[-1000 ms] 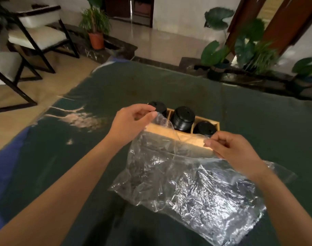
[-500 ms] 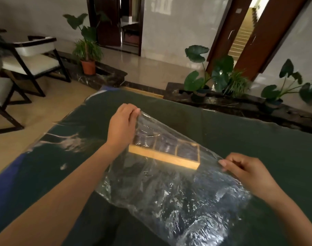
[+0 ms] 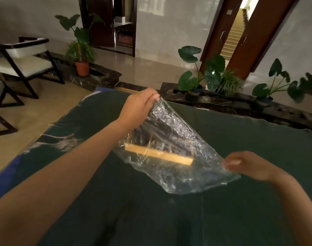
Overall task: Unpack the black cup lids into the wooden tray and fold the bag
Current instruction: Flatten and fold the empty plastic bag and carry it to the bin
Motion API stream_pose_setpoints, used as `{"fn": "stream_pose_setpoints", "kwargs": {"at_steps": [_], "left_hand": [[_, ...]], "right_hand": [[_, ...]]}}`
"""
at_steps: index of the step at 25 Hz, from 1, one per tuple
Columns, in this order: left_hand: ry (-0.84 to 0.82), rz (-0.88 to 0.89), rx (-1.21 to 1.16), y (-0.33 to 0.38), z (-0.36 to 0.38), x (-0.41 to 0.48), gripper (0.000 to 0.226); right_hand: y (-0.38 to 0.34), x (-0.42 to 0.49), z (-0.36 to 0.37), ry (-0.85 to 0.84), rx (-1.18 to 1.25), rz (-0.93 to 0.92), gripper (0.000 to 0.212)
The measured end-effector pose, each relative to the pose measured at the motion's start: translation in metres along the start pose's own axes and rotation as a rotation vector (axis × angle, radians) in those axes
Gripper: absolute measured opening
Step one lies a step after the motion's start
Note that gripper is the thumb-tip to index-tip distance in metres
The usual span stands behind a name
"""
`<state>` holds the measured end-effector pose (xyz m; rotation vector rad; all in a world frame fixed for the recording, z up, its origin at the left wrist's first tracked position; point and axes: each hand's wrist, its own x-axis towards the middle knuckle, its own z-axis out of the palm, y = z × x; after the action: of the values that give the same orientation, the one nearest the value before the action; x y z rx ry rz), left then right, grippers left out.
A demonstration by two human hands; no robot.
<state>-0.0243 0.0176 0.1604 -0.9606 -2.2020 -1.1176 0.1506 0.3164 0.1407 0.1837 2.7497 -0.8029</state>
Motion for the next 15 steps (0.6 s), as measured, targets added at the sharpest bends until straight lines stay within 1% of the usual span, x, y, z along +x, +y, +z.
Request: {"fn": "stream_pose_setpoints", "kwargs": {"at_steps": [1,2,3,4,6,7,9,11,12,13,15], "left_hand": [[-0.040,0.046,0.006,0.008,-0.001,0.007,0.021],[-0.069,0.089,0.015,0.015,-0.003,0.013,0.023],[-0.095,0.127,0.018,0.022,-0.005,0.020,0.024],[-0.119,0.161,0.015,0.028,-0.007,0.025,0.024],[-0.153,0.232,0.008,0.041,-0.013,0.035,0.022],[-0.160,0.265,-0.001,0.047,-0.016,0.038,0.021],[-0.146,0.291,-0.049,0.056,-0.022,0.041,0.019],[-0.116,0.268,-0.122,0.064,-0.027,0.041,0.019],[-0.113,0.239,-0.171,0.066,-0.030,0.040,0.021],[-0.129,0.199,-0.239,0.069,-0.034,0.039,0.023],[-0.233,0.129,-0.338,0.066,-0.045,0.035,0.028]], "right_hand": [[-0.010,0.003,-0.004,-0.061,-0.023,0.002,0.023],[-0.024,0.006,-0.008,-0.060,0.023,-0.058,0.039],[-0.043,0.009,-0.011,-0.012,0.110,-0.141,0.051],[-0.067,0.010,-0.012,0.048,0.213,-0.243,0.055],[-0.112,0.013,-0.015,0.154,0.362,-0.424,0.049],[-0.132,0.016,-0.016,0.195,0.413,-0.473,0.044],[-0.161,0.022,-0.015,0.291,0.458,-0.514,0.034],[-0.177,0.027,-0.013,0.432,0.452,-0.542,0.023],[-0.180,0.028,-0.013,0.507,0.447,-0.541,0.024],[-0.180,0.029,-0.013,0.562,0.460,-0.541,0.026],[-0.180,0.024,-0.015,0.639,0.544,-0.534,0.024]]}}
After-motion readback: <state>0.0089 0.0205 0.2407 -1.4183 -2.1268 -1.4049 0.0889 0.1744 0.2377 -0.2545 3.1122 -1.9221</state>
